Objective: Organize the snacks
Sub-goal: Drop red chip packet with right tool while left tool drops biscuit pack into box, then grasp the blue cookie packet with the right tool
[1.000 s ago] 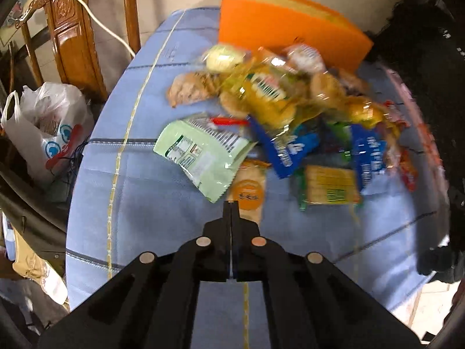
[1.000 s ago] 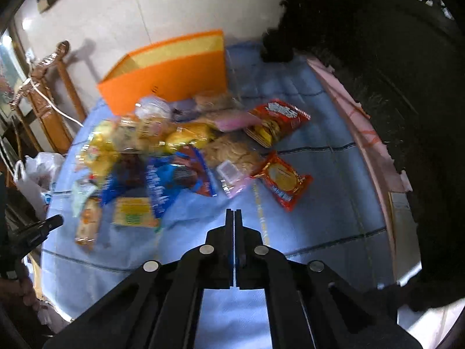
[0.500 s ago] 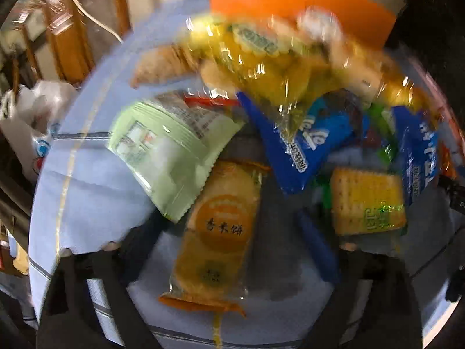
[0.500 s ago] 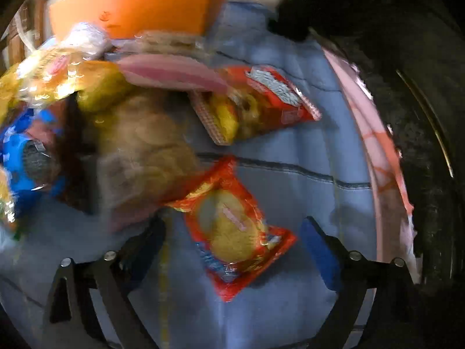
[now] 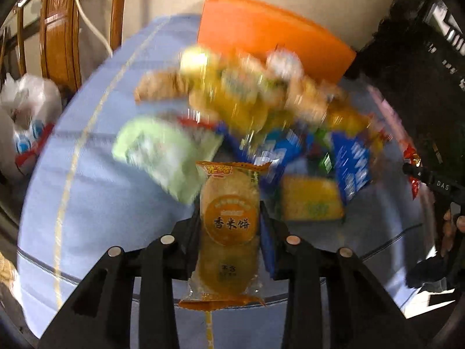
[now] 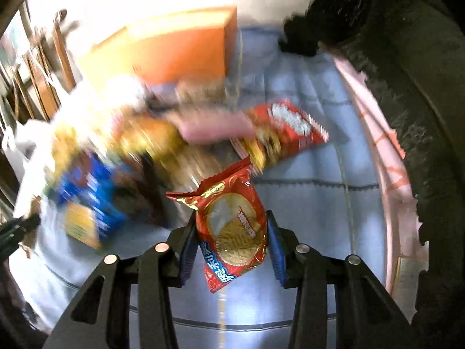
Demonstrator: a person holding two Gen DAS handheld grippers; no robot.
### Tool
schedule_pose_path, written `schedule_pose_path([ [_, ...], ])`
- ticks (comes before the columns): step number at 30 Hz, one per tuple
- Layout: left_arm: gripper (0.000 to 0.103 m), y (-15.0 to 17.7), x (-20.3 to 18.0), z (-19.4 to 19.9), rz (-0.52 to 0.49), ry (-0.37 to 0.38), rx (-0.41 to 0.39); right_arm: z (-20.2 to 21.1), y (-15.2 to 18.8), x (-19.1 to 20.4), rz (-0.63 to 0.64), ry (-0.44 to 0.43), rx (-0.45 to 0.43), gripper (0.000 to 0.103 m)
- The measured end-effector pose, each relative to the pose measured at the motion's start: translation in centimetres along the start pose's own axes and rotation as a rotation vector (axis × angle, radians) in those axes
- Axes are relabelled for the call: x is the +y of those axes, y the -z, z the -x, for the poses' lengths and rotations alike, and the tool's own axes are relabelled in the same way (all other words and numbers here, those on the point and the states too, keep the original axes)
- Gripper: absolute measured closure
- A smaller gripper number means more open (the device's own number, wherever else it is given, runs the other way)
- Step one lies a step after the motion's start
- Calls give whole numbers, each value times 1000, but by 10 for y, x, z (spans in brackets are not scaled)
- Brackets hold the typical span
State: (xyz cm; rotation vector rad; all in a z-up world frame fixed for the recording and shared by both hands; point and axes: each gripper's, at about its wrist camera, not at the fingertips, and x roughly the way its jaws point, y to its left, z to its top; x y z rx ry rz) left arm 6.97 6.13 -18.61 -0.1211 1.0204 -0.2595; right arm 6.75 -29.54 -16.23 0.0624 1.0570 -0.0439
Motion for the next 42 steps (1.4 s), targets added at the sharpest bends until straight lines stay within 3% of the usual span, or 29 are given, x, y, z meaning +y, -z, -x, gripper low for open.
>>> schedule_pose_path([
  [4, 69, -36, -19, 38, -22, 51, -96, 30, -36, 13, -23, -70, -79, 60],
  [7, 69, -87, -42, 53, -62, 71, -165, 44, -98, 29, -6, -117, -160, 60],
  [11, 69, -183, -68, 52, -56, 78, -224, 53, -194, 46, 37, -158, -233, 60],
  [15, 69, -291, -84, 34, -44, -12, -284, 45, -284, 56, 71, -172, -287, 56],
  [16, 60, -314, -85, 24, -35, -22, -271, 34, -311, 56, 73, -184, -283, 42],
  [17, 25, -332, -82, 15, -4, -21, -244, 26, -322, 56, 81, -173, -276, 27],
  [18, 11, -342, -80, 6, 26, -33, -224, 13, -335, 56, 98, -118, -251, 15],
  [19, 6, -348, -75, 4, 71, -53, -237, 6, -338, 55, 107, -71, -236, 15],
  [22, 4, -338, -62, 10, 112, -32, -268, 7, -328, 51, 140, -48, -256, 15],
  [26, 4, -298, -46, 8, 56, -54, -207, 8, -281, 51, 203, -5, -230, 13],
  [31, 4, -185, -21, 20, -17, -90, -153, 10, -176, 69, 258, -15, -157, 12],
  [35, 4, -88, 0, 15, -98, -158, -85, 3, -92, 84, 220, -41, -65, 12],
  [38, 4, -47, 8, 2, -164, -198, -36, -8, -40, 98, 264, -8, -45, 12],
  [42, 4, -11, 12, -15, -160, -229, 7, -16, -31, 106, 263, 17, -76, 11],
])
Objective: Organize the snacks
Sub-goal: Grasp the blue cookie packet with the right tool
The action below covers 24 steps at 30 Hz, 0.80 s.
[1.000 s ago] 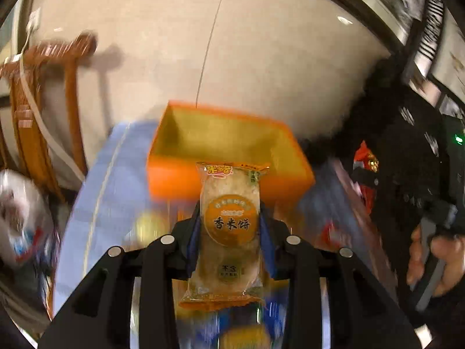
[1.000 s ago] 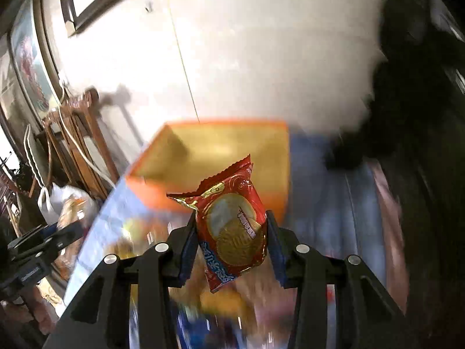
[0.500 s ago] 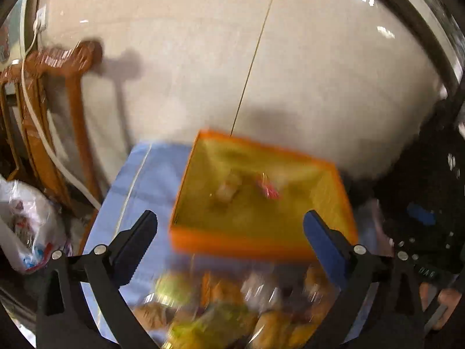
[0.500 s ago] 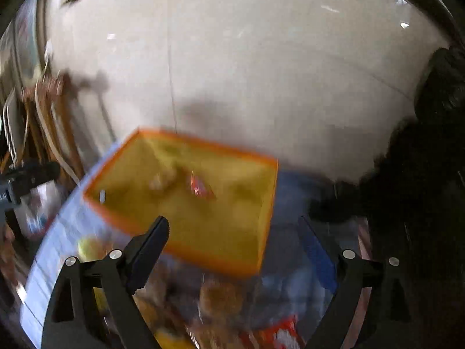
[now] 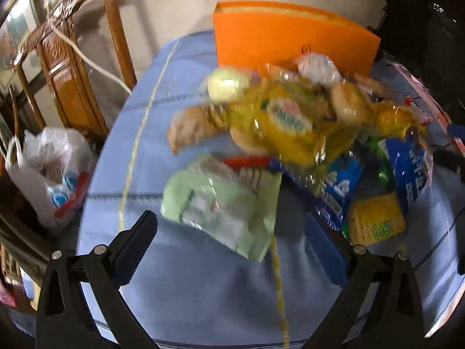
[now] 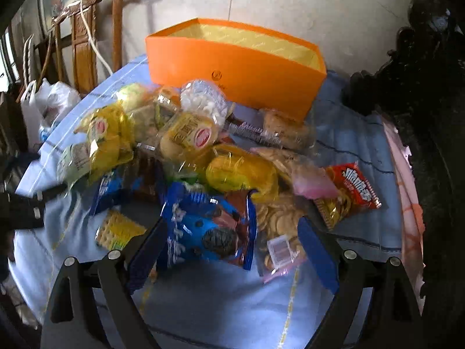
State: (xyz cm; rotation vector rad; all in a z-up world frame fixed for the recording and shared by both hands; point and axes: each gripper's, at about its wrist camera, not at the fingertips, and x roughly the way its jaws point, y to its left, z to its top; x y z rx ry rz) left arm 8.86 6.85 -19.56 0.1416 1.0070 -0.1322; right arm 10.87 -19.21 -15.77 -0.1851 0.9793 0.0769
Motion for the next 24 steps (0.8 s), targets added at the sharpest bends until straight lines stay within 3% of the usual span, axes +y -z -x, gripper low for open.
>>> schedule_pose_path([
  [5, 4, 10, 16, -23, 183, -11, 26, -23, -4, 16, 24, 28, 27, 9],
  [10, 4, 3, 9, -57, 206, -66, 63, -65, 5, 32, 53, 58, 120, 8],
  [11, 4, 1, 8, -58, 212, -80, 41, -68, 6, 31, 34, 57, 138, 10],
  [13, 8, -4, 8, -61, 216, -74, 29, -67, 7, 31, 35, 36, 141, 33],
  [15, 56, -6, 13, -55, 208, -70, -25, -65, 8, 30, 41, 8, 146, 43],
  [16, 102, -7, 17, -53, 206, -67, -35, -64, 7, 29, 41, -10, 151, 46],
  [20, 103, -7, 34, -53, 270, 39, -29, -56, 11, 18, 0, -39, 140, 48],
  [24, 103, -7, 41, -36, 260, 84, -88, -40, 11, 8, -37, -52, 95, 48],
])
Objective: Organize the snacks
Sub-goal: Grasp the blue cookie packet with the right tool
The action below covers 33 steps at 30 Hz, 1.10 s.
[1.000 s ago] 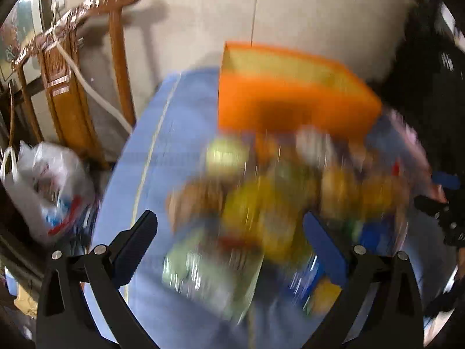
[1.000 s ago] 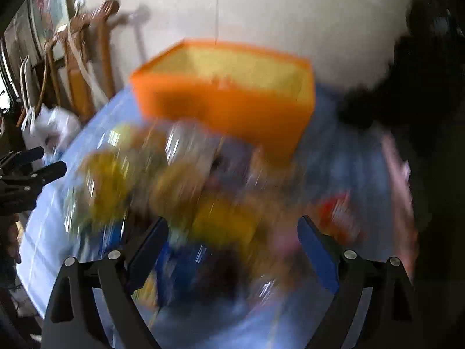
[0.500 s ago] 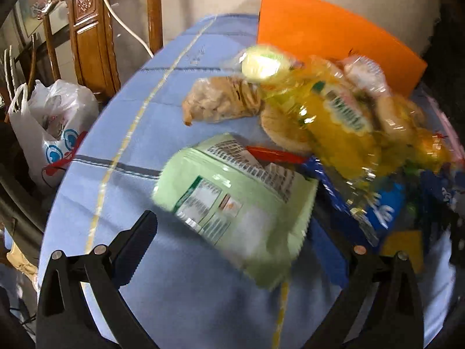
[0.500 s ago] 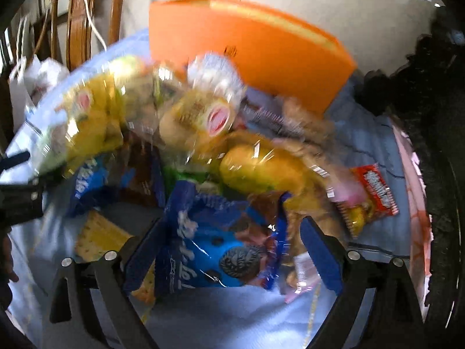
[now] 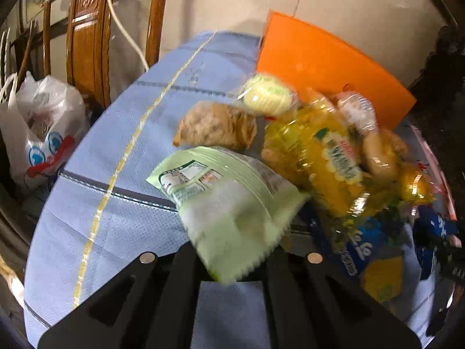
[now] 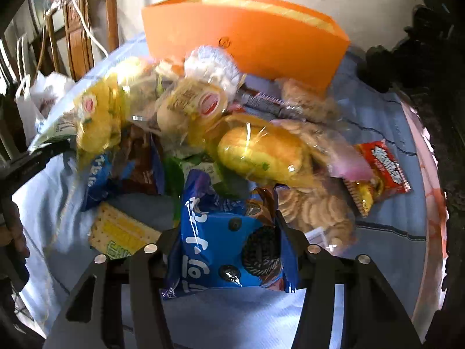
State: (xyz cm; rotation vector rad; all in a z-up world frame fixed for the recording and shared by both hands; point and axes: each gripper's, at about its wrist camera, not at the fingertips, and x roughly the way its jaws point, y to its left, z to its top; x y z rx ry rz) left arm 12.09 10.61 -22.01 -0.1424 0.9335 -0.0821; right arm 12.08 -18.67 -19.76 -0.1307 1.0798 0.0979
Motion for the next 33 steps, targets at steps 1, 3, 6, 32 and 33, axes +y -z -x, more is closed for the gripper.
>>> schedule_pose_path([
  [1, 103, 0, 0, 6, -6, 13, -16, 6, 0, -2, -11, -5, -15, 48],
  [3, 103, 0, -4, 19, -18, 33, -46, 18, 0, -4, -20, -14, -39, 48],
  [6, 103, 1, -11, 35, -66, 62, -67, 30, -1, -3, -15, -24, -63, 48],
  [32, 4, 66, -45, 38, -837, -422, -257, 36, 7, -4, -33, -43, -62, 48],
  [33, 4, 61, -43, 32, -836, -422, -249, 36, 6, -2, -30, -44, -63, 48],
])
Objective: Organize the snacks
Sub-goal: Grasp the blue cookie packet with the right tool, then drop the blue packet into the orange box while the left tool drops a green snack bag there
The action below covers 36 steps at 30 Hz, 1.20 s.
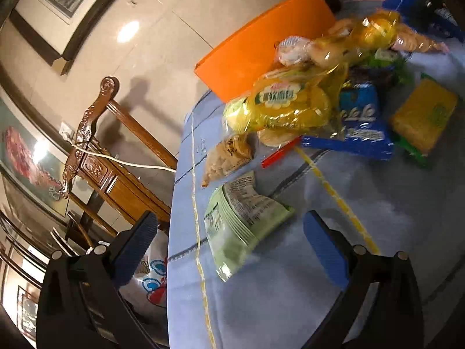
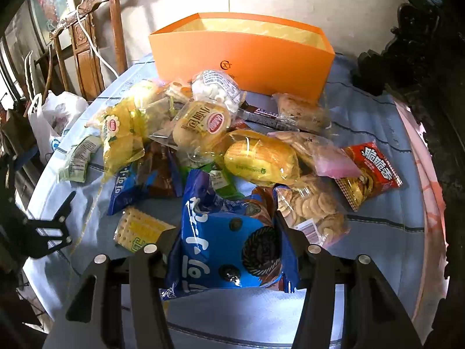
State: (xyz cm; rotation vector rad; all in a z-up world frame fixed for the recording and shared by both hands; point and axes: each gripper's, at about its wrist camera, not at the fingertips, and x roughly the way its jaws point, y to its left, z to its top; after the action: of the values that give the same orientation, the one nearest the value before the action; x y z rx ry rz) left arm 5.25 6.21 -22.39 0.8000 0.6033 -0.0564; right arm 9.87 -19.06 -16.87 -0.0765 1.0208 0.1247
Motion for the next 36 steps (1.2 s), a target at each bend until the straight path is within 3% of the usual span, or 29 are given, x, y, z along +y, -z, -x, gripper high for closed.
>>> schedule_pose_path([
  [4, 4, -11, 0, -32, 27, 48, 21, 3, -1, 9, 27, -4, -3, 48],
  [7, 5, -21, 13, -55, 172, 136, 92, 5, -1, 13, 43, 1, -2, 48],
  [11, 61, -26, 33, -78, 430, 285, 207, 8, -4, 12, 43, 4, -8, 48],
  [17, 67, -6, 65, -83, 788, 453, 261, 18, -10, 9, 26, 1, -45, 48],
  [20, 68, 2, 73, -73, 829, 514, 238, 21, -14, 7, 20, -2, -57, 48],
  [25, 69, -5, 85, -46, 844, 554, 172, 26, -21, 5, 9, -12, -78, 48],
  [32, 69, -65, 109, -10, 843, 585, 12, 59, -71, -14, -42, -26, -193, 48],
  [36, 69, -126, 127, -1, 831, 621, -114, 86, -117, -34, -57, -24, -277, 48],
])
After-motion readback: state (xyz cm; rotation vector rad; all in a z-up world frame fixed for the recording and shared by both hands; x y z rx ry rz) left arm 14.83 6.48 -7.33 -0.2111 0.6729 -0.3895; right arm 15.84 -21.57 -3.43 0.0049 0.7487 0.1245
